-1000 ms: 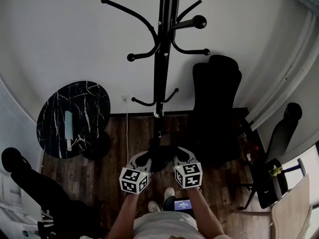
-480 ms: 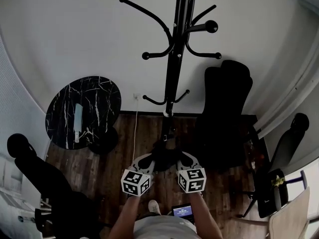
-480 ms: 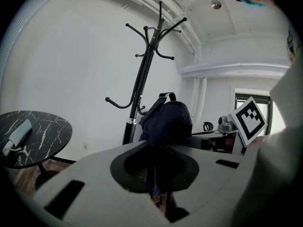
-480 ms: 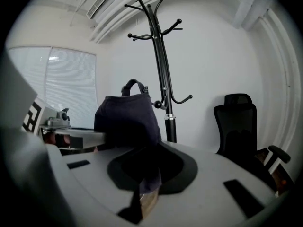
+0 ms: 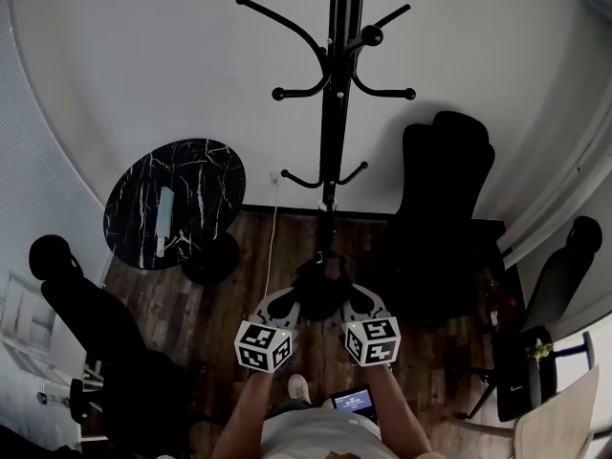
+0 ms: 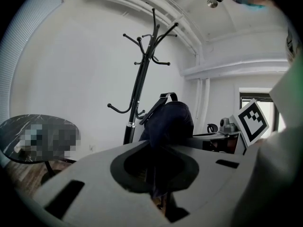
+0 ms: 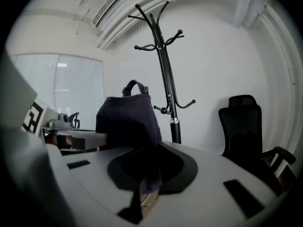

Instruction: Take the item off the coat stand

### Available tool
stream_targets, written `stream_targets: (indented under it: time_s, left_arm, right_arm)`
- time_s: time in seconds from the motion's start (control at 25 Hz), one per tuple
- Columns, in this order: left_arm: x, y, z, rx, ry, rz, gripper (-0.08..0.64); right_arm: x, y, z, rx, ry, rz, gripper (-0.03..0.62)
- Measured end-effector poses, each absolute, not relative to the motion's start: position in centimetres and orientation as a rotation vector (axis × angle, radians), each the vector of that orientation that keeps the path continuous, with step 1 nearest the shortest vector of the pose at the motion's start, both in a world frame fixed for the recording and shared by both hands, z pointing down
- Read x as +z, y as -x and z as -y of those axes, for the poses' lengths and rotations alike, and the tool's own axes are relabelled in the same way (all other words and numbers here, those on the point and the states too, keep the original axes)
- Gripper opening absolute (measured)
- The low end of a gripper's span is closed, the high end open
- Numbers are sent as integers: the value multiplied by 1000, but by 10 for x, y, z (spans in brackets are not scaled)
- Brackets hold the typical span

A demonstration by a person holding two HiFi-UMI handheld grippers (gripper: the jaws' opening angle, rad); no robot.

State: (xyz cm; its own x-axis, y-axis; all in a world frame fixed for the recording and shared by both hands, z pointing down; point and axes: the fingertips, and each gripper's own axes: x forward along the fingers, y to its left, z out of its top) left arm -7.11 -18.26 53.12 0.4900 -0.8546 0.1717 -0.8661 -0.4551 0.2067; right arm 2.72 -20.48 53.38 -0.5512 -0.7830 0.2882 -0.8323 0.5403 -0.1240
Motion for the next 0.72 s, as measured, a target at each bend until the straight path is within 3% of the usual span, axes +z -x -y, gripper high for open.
stream_targets:
  time_s: [0.72]
  left_arm:
    - [521, 48, 114, 49, -2471, 1542, 28]
  right_arm:
    - [520, -50, 143, 278, -1293, 2663, 34]
